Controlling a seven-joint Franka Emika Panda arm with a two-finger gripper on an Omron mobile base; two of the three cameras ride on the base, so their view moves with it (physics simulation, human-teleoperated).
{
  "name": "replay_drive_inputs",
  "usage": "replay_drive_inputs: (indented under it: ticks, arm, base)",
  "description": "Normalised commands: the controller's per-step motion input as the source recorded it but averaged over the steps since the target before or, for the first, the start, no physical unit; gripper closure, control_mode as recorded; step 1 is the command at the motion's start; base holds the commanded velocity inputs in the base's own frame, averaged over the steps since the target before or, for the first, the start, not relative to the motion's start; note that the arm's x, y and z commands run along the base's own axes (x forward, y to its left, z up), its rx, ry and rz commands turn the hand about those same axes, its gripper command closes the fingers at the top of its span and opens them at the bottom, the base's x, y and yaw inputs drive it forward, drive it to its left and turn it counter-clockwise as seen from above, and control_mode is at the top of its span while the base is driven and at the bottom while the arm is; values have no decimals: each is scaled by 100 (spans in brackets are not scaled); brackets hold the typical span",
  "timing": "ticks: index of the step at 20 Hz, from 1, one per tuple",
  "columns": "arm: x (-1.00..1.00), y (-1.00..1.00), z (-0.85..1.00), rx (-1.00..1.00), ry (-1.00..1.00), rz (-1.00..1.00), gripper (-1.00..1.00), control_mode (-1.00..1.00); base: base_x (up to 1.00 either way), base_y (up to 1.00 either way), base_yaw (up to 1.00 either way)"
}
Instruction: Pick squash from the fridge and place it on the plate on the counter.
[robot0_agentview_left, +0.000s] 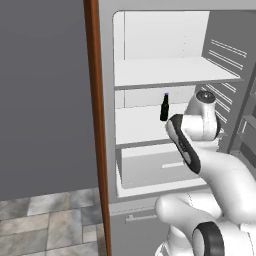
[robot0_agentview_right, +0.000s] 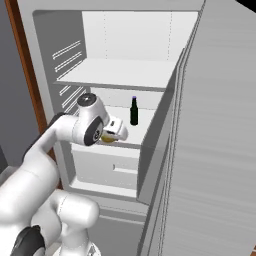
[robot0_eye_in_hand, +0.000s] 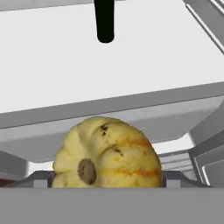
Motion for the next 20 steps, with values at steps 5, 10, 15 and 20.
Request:
replay_drive_inputs:
  ticks: [5,10,15,20]
  arm:
    - [-68,0,49,9,50,0,100,-100]
    - [-66,0,8,7,2,0,100,-100]
    - [-40,12,-16,0,-5,1,100,-100]
    - [-10,26,-3,-1,0,0,100,-100]
  base:
    - [0,0,0]
    - [0,0,0]
    - [0,0,0]
    - [0,0,0]
